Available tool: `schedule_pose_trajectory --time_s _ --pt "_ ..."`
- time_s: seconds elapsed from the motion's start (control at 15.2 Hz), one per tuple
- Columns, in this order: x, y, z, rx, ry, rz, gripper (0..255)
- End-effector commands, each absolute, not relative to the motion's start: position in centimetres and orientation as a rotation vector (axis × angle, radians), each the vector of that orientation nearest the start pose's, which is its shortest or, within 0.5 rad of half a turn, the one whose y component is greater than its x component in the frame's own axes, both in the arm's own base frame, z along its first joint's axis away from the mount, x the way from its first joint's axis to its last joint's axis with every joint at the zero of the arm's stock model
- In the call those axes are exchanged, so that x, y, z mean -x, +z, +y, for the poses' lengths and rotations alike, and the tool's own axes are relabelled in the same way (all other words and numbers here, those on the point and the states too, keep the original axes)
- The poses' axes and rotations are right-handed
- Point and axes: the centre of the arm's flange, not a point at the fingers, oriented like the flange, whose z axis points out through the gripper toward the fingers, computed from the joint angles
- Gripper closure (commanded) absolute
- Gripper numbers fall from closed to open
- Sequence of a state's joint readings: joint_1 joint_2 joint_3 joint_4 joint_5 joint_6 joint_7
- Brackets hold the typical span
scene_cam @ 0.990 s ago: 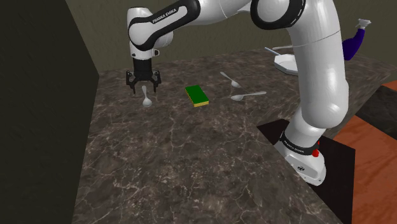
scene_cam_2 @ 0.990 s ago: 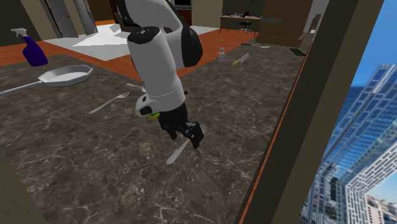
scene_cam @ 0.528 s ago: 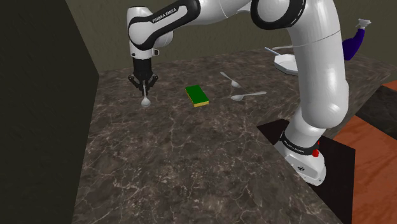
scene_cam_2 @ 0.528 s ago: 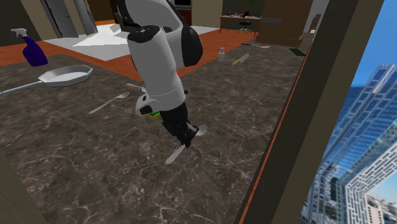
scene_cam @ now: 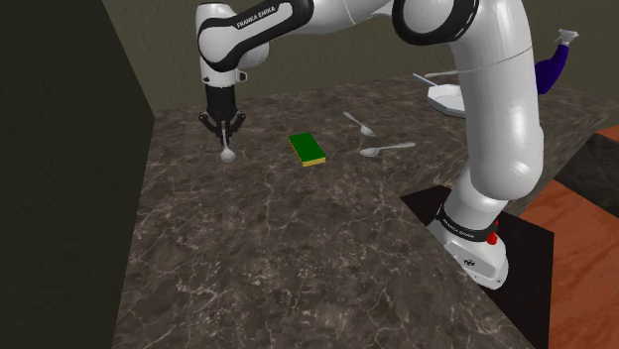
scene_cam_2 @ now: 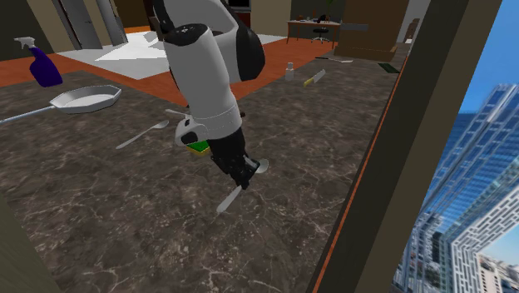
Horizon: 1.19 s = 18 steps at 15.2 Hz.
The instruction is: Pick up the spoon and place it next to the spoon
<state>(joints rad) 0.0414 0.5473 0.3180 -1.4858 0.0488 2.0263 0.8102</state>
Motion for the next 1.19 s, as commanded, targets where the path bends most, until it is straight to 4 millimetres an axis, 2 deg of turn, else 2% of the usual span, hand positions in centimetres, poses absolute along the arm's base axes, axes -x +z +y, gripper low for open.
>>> schedule_pose_trajectory --time_s 0.0,0.79,1.12 --pt "-66.7 38.1 21.4 2.857 0.147 0.756 255" --pt "-66.7 44.1 21.4 2.857 0.147 0.756 255" --pt "-63.8 44.2 15.5 2.857 0.147 0.756 255"
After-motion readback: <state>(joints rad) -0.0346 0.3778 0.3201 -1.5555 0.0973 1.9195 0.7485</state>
